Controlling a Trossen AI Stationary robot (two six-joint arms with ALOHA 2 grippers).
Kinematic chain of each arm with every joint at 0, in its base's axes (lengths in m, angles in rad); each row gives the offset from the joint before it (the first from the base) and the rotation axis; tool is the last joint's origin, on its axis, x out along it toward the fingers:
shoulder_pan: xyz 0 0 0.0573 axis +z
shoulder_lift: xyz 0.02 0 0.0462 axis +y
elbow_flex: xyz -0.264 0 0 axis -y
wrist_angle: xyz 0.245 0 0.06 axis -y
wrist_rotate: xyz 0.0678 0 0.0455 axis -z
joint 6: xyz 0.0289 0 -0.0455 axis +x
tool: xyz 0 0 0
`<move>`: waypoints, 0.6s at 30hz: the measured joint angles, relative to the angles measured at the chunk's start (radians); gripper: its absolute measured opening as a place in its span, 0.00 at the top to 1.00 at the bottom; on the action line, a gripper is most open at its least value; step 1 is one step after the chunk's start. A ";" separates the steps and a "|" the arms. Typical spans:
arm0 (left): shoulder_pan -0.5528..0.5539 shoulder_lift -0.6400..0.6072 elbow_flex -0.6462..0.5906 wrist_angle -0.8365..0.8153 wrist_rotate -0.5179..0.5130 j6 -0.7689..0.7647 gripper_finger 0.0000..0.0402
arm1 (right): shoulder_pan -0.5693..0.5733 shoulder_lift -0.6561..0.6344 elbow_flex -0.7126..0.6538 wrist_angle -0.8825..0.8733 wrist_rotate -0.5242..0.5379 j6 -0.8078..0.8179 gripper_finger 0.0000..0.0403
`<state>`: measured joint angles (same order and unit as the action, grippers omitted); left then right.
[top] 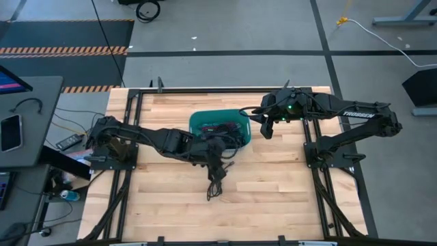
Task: Pick and place USB-C Cables
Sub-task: Put the black charger cable into the light blue bin
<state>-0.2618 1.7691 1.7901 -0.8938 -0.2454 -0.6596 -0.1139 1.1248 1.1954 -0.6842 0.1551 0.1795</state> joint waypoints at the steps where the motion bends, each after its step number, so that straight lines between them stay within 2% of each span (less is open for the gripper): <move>1: -0.002 0.000 0.000 -0.044 -0.002 -0.039 0.67 | 0.000 0.000 0.000 0.000 0.000 0.000 0.68; 4: -0.018 0.000 0.000 -0.140 -0.003 -0.141 0.69 | 0.000 0.000 0.000 0.000 0.000 0.000 0.68; 8: -0.043 0.000 0.000 -0.182 -0.022 -0.211 0.69 | 0.000 0.000 0.000 0.000 0.000 0.000 0.68; 18: -0.086 0.092 0.000 -0.184 -0.047 -0.253 0.63 | 0.000 0.000 0.001 0.001 0.000 0.001 0.68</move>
<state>-0.3483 1.8612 1.7901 -1.0775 -0.2920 -0.9131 -0.1139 1.1248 1.1961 -0.6834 0.1551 0.1802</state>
